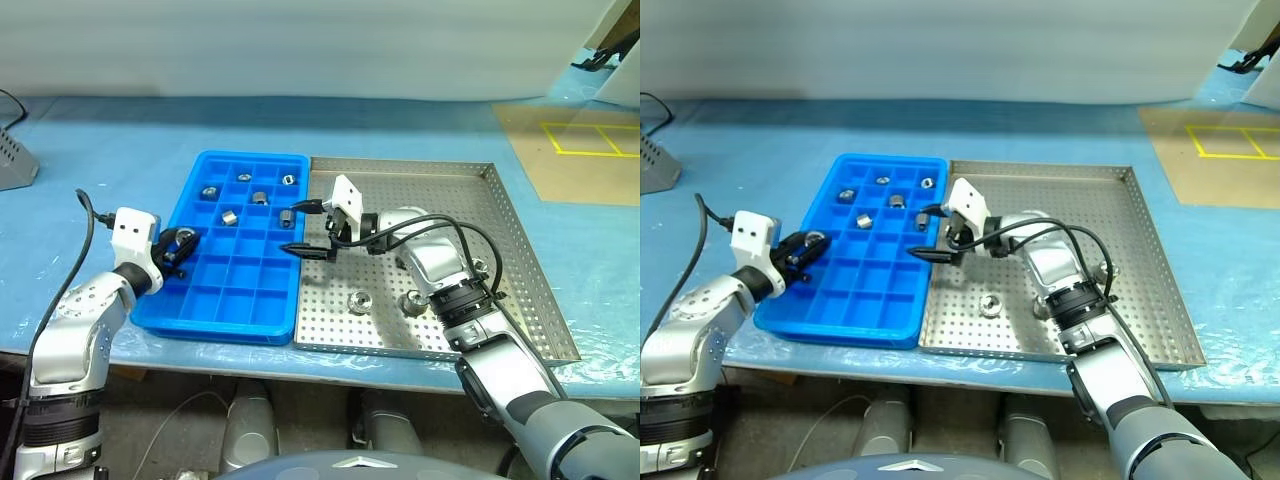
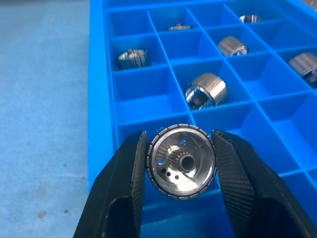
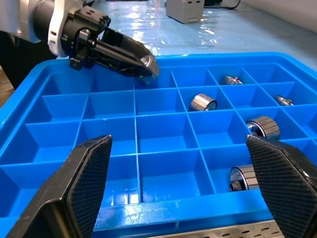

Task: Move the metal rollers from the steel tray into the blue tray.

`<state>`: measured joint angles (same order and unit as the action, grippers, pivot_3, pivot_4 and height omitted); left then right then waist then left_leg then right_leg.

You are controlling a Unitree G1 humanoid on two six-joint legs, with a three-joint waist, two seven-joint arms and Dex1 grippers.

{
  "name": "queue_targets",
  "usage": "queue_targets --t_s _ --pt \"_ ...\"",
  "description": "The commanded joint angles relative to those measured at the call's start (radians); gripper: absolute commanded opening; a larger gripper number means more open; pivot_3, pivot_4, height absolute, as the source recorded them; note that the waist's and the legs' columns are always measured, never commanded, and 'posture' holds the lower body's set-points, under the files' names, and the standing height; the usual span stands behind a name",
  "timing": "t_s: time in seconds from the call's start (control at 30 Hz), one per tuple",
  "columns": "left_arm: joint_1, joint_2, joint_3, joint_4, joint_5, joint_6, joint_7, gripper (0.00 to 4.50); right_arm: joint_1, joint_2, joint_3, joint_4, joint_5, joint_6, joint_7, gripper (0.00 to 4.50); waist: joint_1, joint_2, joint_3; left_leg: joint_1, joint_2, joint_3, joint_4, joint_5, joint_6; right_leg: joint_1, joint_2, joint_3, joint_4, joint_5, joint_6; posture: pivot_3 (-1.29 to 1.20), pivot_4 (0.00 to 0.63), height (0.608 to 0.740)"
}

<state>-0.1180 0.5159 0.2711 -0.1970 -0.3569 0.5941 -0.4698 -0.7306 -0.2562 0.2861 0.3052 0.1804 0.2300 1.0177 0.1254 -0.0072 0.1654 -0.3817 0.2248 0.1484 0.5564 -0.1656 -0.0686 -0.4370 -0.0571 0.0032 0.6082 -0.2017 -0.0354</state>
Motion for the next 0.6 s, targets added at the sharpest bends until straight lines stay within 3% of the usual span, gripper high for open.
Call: queue_targets --t_s 0.03,0.23,0.4,0.6 --pt "-0.017 0.007 -0.013 0.026 0.023 -0.025 0.008 1.72 -0.004 -0.005 -0.026 -0.041 0.008 -0.003 -0.007 4.5 0.0 0.0 0.0 0.0 0.0 0.0 0.0 0.0 0.0 0.0 0.0 0.0 0.0 0.0 0.0 0.21 0.15 0.74" --pt "-0.053 0.002 -0.006 0.098 0.038 -0.059 0.033 3.67 0.007 -0.016 -0.031 -0.045 0.009 -0.001 -0.022 4.5 -0.007 0.0 0.0 0.001 0.0 0.0 0.0 0.0 -0.001 0.0 0.0 0.001 0.001 0.0 0.0 0.2 0.15 0.74" --pt "-0.067 0.006 -0.009 0.018 -0.049 -0.016 -0.028 3.67 0.026 -0.031 -0.037 -0.061 0.01 0.006 -0.028 4.5 -0.006 0.0 0.0 0.002 0.0 0.0 0.0 0.0 0.0 0.0 0.001 0.001 0.002 0.0 0.0 0.18 0.15 0.74" --pt "-0.211 0.051 -0.072 -0.113 -0.213 0.134 -0.151 3.67 0.019 -0.103 -0.127 -0.121 0.06 0.078 -0.026 4.5 0.006 0.0 0.0 -0.001 0.0 0.0 0.002 0.001 -0.001 0.0 0.0 -0.001 0.002 0.0 0.0 0.16 0.15 0.74"
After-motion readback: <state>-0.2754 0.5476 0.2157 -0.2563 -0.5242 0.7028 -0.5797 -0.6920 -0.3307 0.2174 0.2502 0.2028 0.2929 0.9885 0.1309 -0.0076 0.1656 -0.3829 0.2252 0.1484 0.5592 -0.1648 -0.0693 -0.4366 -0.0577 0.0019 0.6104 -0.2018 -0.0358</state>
